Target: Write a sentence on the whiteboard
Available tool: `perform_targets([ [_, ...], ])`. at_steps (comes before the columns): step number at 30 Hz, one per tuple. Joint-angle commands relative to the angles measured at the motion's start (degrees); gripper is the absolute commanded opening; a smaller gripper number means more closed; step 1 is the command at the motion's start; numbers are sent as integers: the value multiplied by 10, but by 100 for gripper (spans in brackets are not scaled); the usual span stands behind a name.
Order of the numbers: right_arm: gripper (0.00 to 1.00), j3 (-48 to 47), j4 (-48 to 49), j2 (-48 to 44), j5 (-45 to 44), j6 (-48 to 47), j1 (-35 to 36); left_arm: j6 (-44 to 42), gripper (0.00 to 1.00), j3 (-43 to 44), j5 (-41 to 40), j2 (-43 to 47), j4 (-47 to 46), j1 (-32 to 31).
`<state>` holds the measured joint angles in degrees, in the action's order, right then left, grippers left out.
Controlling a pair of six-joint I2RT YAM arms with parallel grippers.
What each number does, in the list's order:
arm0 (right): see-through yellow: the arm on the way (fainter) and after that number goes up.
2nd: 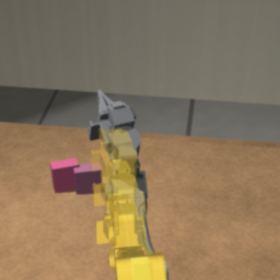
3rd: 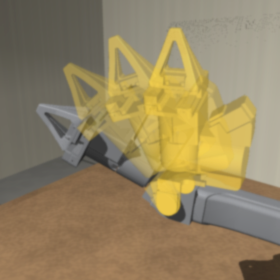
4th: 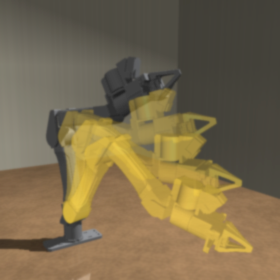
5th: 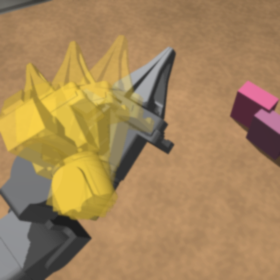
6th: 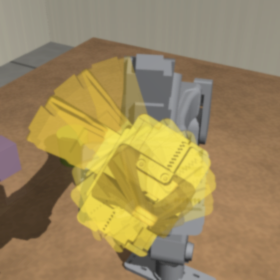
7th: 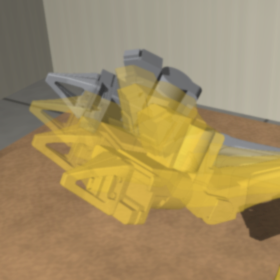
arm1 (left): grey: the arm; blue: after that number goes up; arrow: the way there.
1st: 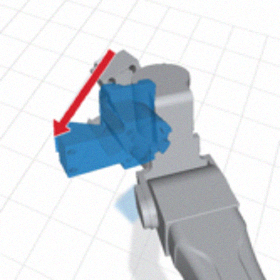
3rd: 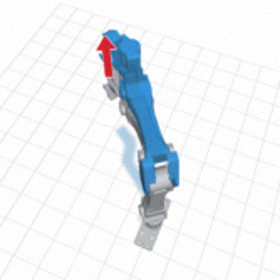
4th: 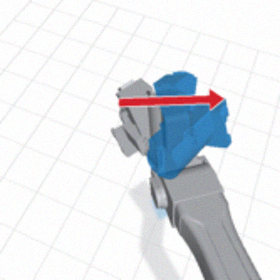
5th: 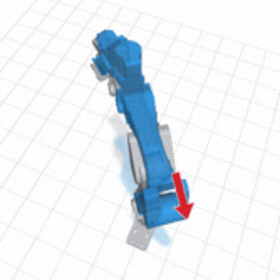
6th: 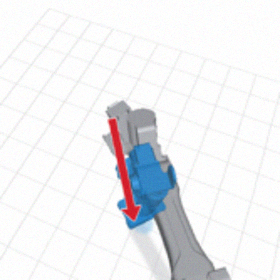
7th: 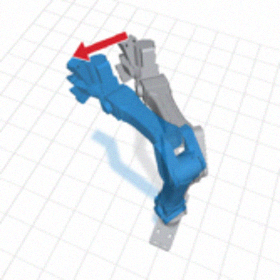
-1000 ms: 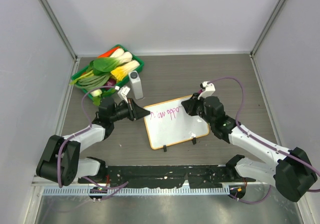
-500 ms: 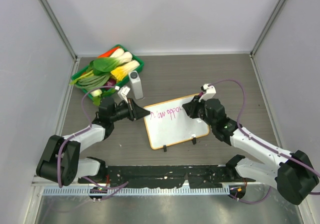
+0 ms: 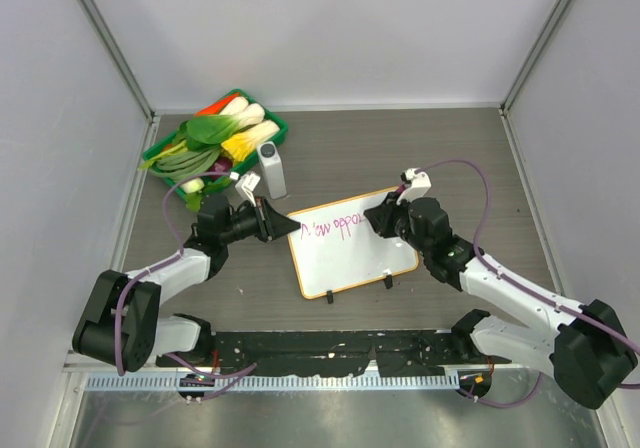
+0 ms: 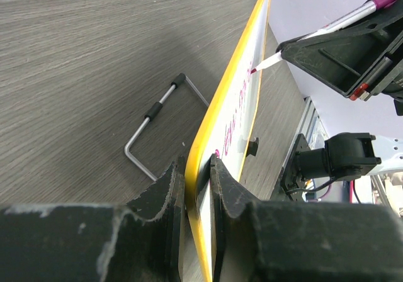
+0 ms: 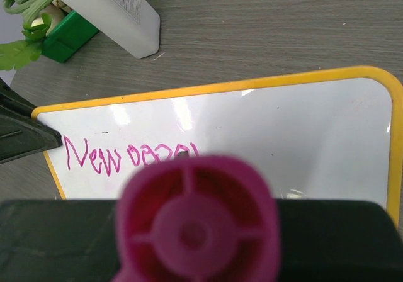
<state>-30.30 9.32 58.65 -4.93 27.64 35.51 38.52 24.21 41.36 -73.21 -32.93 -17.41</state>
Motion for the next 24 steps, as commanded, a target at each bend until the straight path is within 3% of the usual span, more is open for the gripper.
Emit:
perform_targets([
  [1, 1, -34, 9, 16, -35, -7, -2, -46, 0, 1, -25, 0, 26, -5],
  [14, 1, -50, -5, 20, -83, -7, -2, -48, 0, 2, -27, 2, 29, -5],
  [24, 1, -29, -15, -3, -55, -9, -2, -48, 0, 1, -27, 3, 29, -5],
])
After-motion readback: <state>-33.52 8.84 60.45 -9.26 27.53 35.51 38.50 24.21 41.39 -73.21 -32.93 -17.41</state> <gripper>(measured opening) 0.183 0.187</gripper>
